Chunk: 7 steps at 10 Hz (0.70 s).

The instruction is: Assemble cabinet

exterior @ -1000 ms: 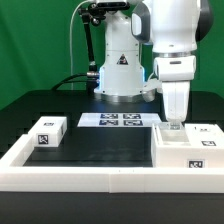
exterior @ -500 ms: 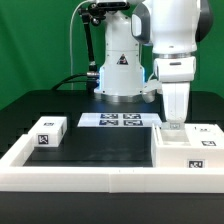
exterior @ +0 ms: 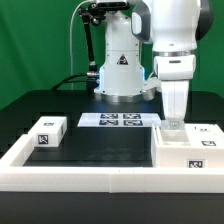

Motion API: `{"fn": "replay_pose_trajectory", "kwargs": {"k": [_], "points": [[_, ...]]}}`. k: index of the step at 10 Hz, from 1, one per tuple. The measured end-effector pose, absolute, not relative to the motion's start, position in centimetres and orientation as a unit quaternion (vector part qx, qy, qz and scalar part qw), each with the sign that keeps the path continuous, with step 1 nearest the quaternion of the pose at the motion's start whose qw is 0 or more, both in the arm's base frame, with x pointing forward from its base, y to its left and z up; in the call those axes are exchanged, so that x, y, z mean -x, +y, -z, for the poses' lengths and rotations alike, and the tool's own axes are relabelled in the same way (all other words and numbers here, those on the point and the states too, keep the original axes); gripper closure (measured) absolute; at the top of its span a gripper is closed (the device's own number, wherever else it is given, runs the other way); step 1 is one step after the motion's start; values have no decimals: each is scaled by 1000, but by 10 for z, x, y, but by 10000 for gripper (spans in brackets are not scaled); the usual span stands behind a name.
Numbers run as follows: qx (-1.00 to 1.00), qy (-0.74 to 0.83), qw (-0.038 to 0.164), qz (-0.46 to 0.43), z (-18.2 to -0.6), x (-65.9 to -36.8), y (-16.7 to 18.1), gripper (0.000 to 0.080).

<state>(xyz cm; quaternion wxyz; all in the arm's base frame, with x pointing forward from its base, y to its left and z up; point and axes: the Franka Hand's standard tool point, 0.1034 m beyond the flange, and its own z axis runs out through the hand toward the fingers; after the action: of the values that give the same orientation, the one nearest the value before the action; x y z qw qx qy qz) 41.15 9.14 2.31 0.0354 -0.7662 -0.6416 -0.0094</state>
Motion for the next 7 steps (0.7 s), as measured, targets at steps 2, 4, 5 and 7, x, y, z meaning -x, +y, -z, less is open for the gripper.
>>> {"fn": "replay_pose_trajectory", "kwargs": {"k": [2,4,5,7], "points": [[767,-641,28,10,-37,-412,92,731],[771,-637,20,8,-51,-417,92,731],[771,-636,17,7,-58,-420,90,731],[775,-631,14,7,-63,-429,82,731]]}}
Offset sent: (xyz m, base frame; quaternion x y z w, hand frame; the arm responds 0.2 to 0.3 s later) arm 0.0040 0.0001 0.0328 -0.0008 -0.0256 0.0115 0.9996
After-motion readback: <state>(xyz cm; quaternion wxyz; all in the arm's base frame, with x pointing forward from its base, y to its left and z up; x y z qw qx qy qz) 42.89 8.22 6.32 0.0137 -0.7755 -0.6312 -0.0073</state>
